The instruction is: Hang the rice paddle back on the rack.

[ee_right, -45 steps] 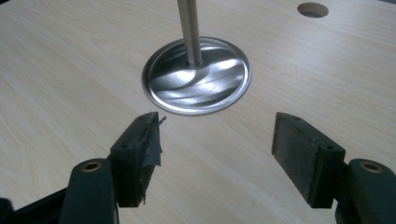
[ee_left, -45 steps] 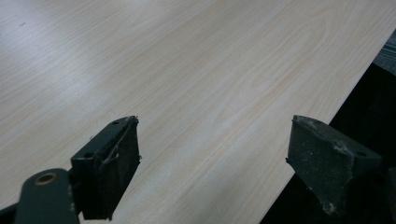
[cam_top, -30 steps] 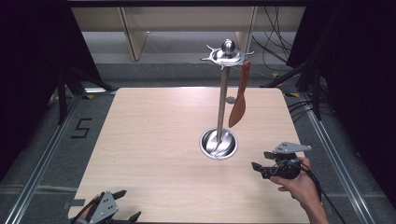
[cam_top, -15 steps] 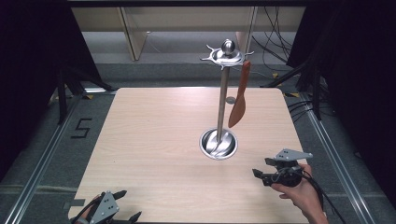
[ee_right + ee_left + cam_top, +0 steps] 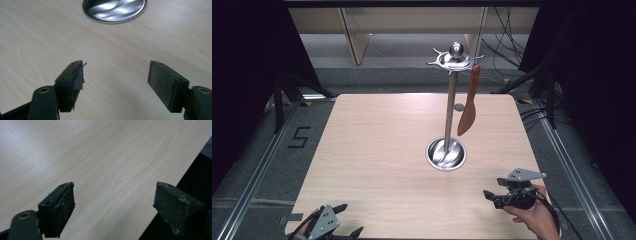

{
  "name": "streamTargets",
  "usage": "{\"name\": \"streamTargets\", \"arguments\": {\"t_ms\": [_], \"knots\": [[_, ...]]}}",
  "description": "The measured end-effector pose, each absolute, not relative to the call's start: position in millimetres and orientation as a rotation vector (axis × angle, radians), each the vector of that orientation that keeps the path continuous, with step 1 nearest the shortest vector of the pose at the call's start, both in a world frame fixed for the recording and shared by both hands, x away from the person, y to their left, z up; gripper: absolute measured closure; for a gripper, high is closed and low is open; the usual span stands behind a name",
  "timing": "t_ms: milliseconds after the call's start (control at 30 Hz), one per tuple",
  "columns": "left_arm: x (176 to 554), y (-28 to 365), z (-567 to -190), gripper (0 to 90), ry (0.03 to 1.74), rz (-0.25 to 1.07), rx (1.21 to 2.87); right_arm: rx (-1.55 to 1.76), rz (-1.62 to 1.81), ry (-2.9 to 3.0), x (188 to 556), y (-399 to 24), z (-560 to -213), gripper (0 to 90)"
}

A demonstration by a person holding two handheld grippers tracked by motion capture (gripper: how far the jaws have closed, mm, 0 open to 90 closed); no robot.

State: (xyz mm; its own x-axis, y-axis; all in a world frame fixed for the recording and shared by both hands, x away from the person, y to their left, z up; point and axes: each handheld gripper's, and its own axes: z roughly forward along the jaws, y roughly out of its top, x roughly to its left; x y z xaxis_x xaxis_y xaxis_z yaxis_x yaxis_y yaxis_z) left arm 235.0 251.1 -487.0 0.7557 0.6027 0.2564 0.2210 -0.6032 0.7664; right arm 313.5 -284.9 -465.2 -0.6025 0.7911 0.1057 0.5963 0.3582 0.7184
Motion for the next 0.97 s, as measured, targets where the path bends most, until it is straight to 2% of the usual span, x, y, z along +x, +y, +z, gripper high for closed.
{"name": "streamTargets", "arguments": {"t_ms": [967], "knots": [[235.2, 251.9, -485.9, 16.1, 0.603, 0.649, 2.222, 1.246, 1.057, 2.378, 292.3, -285.5, -478.3, 29.3]]}}
